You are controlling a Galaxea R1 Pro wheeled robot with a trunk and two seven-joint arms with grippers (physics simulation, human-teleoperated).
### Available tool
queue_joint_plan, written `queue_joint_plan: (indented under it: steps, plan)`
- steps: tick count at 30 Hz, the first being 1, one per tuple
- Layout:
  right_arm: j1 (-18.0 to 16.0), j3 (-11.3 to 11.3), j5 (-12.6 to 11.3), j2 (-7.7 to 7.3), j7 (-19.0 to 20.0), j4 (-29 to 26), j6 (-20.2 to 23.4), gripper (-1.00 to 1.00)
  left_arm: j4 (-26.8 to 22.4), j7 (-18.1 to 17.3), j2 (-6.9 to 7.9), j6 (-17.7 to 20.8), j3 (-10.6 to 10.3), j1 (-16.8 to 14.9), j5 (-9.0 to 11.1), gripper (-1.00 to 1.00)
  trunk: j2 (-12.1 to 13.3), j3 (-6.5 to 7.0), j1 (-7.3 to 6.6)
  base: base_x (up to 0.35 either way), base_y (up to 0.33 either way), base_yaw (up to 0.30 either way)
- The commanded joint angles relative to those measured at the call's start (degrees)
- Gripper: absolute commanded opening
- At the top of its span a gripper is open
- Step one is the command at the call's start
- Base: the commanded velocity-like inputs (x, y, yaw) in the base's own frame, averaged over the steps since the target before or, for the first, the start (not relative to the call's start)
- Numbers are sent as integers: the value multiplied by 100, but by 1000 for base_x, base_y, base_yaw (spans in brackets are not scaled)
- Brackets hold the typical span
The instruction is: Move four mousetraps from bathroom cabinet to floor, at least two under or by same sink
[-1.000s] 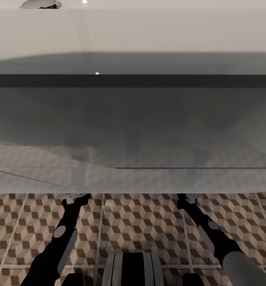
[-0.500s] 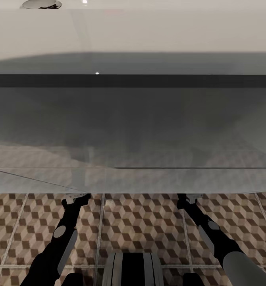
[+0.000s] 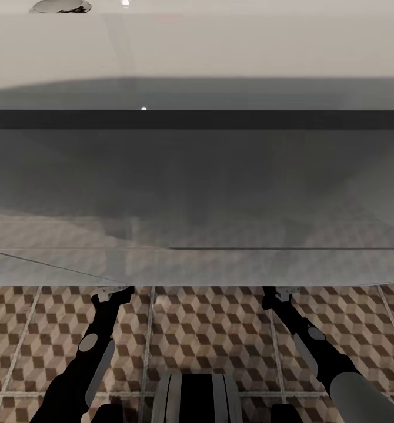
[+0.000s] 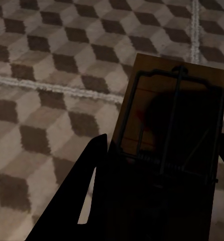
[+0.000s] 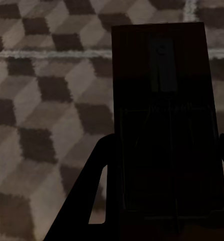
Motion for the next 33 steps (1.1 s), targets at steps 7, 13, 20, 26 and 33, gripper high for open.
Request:
queue_joint_plan:
  steps: [7, 13, 20, 26, 33]
  plan:
    - [-5, 25, -100, 1, -120, 33, 10, -100, 8, 5, 15, -19, -6, -3, 36, -100, -1, -3, -1, 0, 0, 0]
    - [-3, 28, -108, 3, -578, 100, 22, -100, 193, -3, 63, -19, 2, -7, 24, -100, -1, -3, -1, 0, 0, 0]
    - [-4, 24, -111, 3, -649, 129, 13, -100, 338, -4, 103, -19, 11, -19, 20, -100, -1, -3, -1, 0, 0, 0]
    - [-7, 25, -111, 3, -794, 134, 12, -100, 819, -10, 334, -21, 21, -202, 28, -100, -1, -3, -1, 0, 0, 0]
    - [-7, 30, -97, 3, -867, 132, 12, -100, 944, -9, 414, -36, 29, -306, 40, -100, -1, -3, -1, 0, 0, 0]
